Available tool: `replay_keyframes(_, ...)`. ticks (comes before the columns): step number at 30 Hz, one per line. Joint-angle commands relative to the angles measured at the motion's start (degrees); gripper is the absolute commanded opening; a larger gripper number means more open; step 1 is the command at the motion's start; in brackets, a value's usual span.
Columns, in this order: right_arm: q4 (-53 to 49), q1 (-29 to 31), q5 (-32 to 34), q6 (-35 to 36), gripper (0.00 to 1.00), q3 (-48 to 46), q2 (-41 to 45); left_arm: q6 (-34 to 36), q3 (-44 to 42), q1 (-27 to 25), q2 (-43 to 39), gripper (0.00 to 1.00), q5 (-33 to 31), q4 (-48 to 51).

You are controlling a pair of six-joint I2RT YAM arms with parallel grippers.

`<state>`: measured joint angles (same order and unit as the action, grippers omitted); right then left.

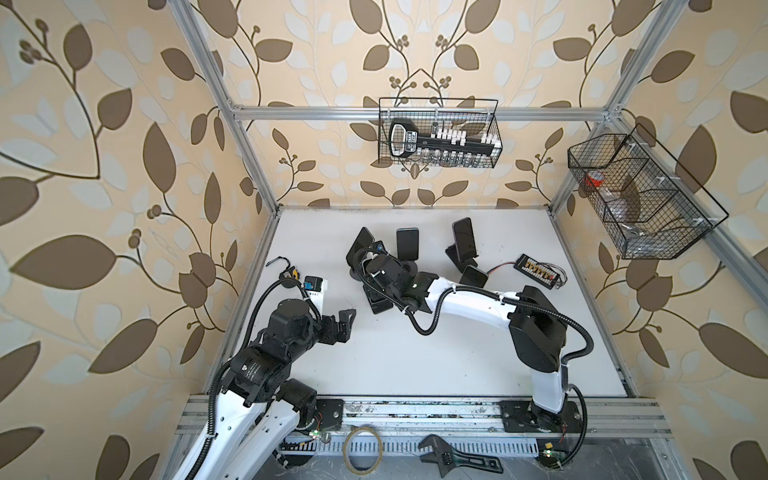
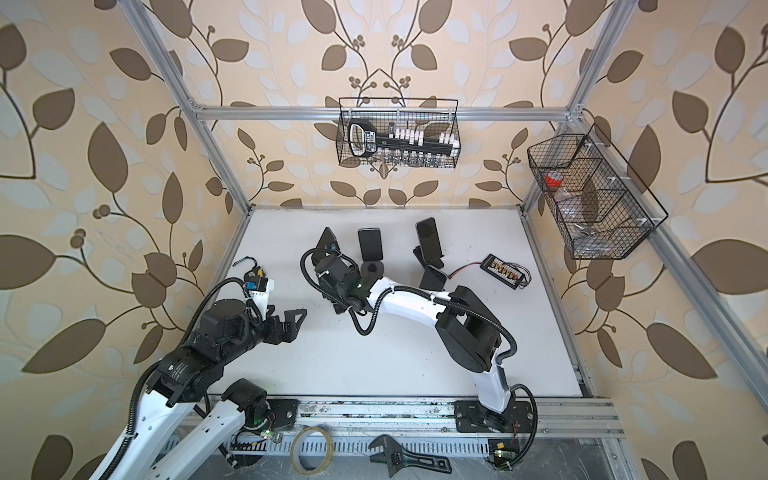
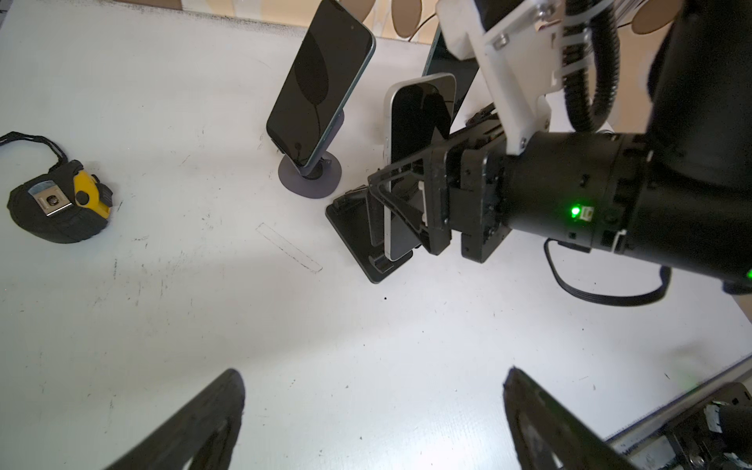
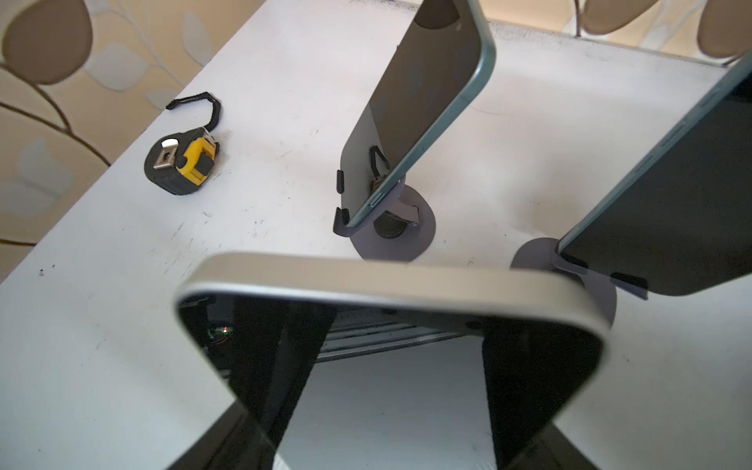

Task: Remove the phone from the phone stand
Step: 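Lift the silver phone up out of the black folding stand with the right gripper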

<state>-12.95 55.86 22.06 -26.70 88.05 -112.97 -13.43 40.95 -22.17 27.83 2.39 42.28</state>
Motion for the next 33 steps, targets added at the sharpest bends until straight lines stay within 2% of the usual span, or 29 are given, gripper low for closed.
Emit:
replay_keyframes(1,1.43,0.38,0.36,0.54,0.7,-0.55,3.4,0.79,1.77,-0.15,-0.28,0.99,-1.35,-0.45)
replay_keyframes(33,2.72,1.19,-2.22,-3.53,0.68,-12.08,14.77,0.85,1.69,0.11,3.54,0.99,0.11,-1.5)
